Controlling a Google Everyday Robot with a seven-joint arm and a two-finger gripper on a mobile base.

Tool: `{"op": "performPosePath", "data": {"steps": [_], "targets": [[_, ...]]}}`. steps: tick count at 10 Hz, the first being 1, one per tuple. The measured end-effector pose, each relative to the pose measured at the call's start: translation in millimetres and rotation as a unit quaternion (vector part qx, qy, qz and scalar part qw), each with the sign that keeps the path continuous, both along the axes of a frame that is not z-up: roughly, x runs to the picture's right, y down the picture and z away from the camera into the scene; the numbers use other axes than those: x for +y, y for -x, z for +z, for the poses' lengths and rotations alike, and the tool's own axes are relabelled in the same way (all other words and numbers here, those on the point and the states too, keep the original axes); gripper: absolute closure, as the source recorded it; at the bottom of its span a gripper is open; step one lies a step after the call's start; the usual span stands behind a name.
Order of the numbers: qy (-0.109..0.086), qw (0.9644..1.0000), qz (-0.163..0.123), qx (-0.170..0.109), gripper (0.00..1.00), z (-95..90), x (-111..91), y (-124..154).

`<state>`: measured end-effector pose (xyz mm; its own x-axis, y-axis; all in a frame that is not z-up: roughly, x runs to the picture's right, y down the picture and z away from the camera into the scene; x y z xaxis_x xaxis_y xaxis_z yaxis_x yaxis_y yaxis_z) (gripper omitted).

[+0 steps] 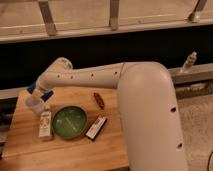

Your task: Place the white sponge in the ceramic cup

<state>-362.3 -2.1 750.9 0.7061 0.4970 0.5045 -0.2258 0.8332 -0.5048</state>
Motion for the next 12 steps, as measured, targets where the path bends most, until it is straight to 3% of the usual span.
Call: {"op": "performPosePath", "data": {"steps": [5, 12], "targets": [[-0.011, 0.9992, -0.018, -0.034, 1.0, -6.3, 5, 27], [0.002, 0.9977, -0.037, -0.056, 1.0, 22.9, 10, 65]]}}
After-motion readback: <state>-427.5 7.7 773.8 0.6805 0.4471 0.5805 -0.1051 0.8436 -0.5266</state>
